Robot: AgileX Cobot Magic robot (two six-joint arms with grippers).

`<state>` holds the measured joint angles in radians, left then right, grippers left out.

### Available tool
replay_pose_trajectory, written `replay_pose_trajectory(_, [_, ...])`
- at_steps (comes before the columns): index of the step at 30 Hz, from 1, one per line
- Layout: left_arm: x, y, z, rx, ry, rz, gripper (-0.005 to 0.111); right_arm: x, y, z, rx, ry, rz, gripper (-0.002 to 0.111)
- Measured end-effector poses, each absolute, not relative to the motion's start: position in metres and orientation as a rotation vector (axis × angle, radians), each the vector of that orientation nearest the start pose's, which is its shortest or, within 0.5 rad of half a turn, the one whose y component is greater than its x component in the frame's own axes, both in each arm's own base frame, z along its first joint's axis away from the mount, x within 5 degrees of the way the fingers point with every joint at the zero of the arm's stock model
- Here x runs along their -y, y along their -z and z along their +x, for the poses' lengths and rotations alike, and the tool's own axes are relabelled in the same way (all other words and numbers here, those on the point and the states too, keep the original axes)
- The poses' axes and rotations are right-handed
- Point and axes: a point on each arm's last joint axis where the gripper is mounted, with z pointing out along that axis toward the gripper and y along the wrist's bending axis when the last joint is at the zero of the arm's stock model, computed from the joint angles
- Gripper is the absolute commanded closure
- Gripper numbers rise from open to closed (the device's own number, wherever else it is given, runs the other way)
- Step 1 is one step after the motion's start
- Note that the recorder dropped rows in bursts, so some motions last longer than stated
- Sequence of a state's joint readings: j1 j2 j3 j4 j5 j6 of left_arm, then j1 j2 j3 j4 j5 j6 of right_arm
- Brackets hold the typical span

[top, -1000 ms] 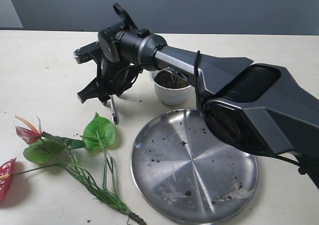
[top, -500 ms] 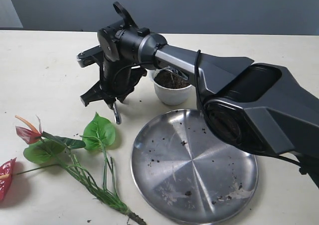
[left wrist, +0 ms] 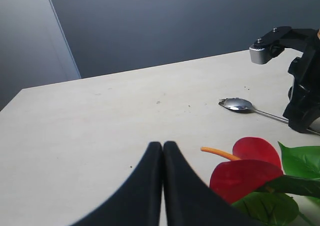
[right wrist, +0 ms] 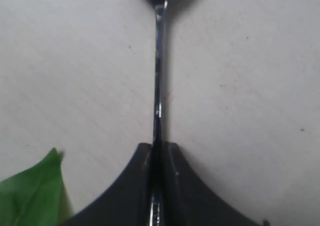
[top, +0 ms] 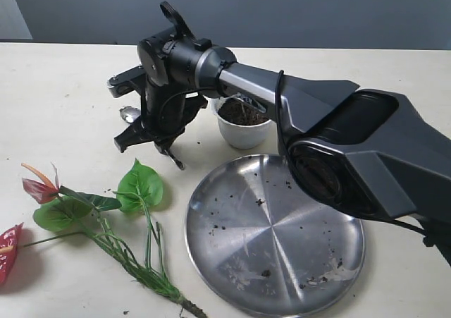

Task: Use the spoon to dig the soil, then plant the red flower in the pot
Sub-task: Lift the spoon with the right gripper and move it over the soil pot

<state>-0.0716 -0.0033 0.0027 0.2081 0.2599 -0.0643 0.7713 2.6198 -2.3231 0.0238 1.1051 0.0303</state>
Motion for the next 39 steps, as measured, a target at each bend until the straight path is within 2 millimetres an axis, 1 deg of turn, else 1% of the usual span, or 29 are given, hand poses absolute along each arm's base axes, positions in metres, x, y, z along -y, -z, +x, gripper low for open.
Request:
replay_pose_trajectory(6, [-0.001, -0.189, 0.055, -1.732, -0.094, 0.142, 0.105, -0.376, -0.116, 0.384, -2.699, -0.18, -1.041, 0.109])
replay_pose_trajectory(8, [-0.001, -0.189, 0.055, -1.732, -0.094, 0.142, 0.105, -0.375, -0.123, 0.386, -2.679, -0.161, -1.043, 0.109])
replay_pose_trajectory(13, [-0.001, -0.189, 0.055, -1.732, -0.094, 0.142, 0.105, -0.372, -0.153, 0.387, -2.609, -0.136, -1.041, 0.109])
replay_pose_trajectory(16, [-0.001, -0.189, 0.055, -1.732, -0.094, 0.142, 0.105, -0.369, -0.176, 0.387, -2.544, -0.121, -1.072, 0.109])
replay_pose_trajectory(20, [-0.001, -0.189, 0.055, -1.732, -0.094, 0.142, 0.105, -0.36, -0.225, 0.384, -2.405, -0.06, -1.157, 0.109])
replay_pose_trajectory(22, [-0.001, -0.189, 0.055, -1.732, -0.094, 0.142, 0.105, -0.353, -0.243, 0.383, -2.356, 0.022, -1.185, 0.109])
replay_pose_trajectory(26, [-0.001, -0.189, 0.055, -1.732, -0.094, 0.142, 0.105, -0.332, -0.276, 0.384, -2.268, 0.275, -1.231, 0.109])
replay_pose_trajectory(31, [-0.001, -0.189, 0.055, -1.732, -0.094, 0.142, 0.105, -0.315, -0.292, 0.394, -2.124, 0.608, -1.274, 0.109])
replay_pose_trajectory(33, [-0.001, -0.189, 0.055, -1.732, -0.094, 0.142, 0.105, -0.314, -0.294, 0.395, -2.109, 0.645, -1.282, 0.109])
replay_pose_trajectory(36, [-0.001, -0.189, 0.055, -1.732, -0.094, 0.142, 0.105, -0.312, -0.294, 0.393, -2.11, 0.655, -1.291, 0.109])
replay_pose_trajectory(38, [-0.001, -0.189, 0.055, -1.732, -0.094, 0.142, 0.105, -0.307, -0.296, 0.387, -2.121, 0.656, -1.31, 0.109])
replay_pose_trajectory(39, [-0.001, -0.189, 0.055, -1.732, -0.094, 0.142, 0.105, -0.3, -0.299, 0.379, -2.136, 0.657, -1.33, 0.109])
